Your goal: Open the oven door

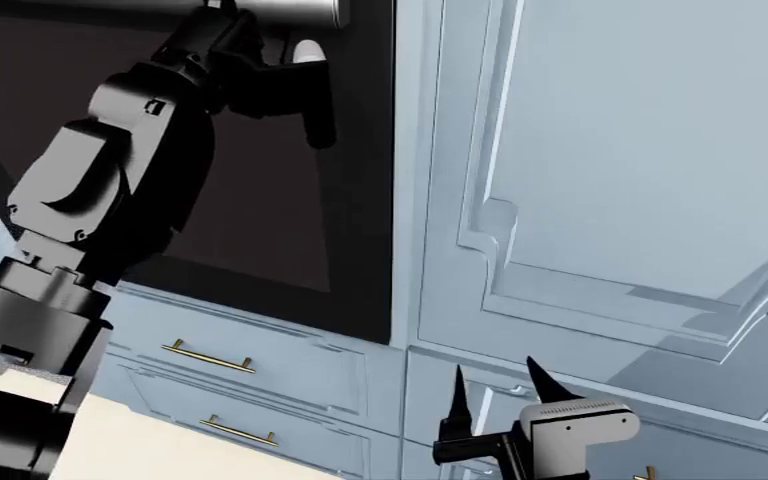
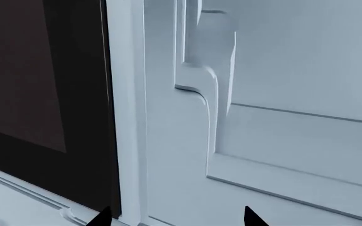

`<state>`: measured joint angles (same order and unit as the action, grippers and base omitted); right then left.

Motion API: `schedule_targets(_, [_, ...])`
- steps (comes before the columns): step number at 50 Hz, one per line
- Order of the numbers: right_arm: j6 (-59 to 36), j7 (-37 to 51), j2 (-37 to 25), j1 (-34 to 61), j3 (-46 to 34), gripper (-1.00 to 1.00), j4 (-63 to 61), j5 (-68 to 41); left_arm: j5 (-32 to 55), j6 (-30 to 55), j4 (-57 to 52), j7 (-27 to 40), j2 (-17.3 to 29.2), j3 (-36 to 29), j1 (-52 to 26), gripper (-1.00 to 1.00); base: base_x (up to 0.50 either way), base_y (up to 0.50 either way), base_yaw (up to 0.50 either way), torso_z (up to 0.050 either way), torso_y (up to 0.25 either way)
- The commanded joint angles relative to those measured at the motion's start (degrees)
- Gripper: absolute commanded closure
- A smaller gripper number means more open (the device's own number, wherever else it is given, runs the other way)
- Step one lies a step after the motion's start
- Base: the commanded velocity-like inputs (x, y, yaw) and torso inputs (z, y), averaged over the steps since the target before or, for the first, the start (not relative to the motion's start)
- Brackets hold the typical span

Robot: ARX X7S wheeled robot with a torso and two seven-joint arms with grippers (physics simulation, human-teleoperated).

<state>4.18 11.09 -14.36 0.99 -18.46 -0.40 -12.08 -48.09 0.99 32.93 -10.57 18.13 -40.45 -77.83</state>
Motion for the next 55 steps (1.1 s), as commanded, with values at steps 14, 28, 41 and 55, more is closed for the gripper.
schedule_targets(14, [0.37,0.41,-0.4,0.09,-0.47,-1.0,0.1,-0.43,-0.57,-0.05,2.88,1.61,-1.06,0.42,-2.36,-1.0,0.0,0.0,0.0,0.0,0.0])
schedule_targets(28, [0.49,0.68,-0.66,0.06,-0.73,-1.0,-0.05,-0.68,-0.53,-0.56,6.12,2.37,-1.92,-0.21,-3.59,-1.0,0.0,0.0,0.0,0.001,0.0])
schedule_targets(41, [0.44,0.98,-0.84,0.14,-1.02,-1.0,-0.16,-0.82,1.42,0.0,4.51,0.38,-1.85,0.96,-3.23,1.0,0.0,0.0,0.0,0.001,0.001])
schedule_targets(55, [0.52,1.23,-1.09,0.19,-1.38,-1.0,-0.25,-0.84,2.43,0.91,2.98,-0.78,-1.8,1.65,-2.75,1.0,0.0,0.0,0.0,0.001,0.002])
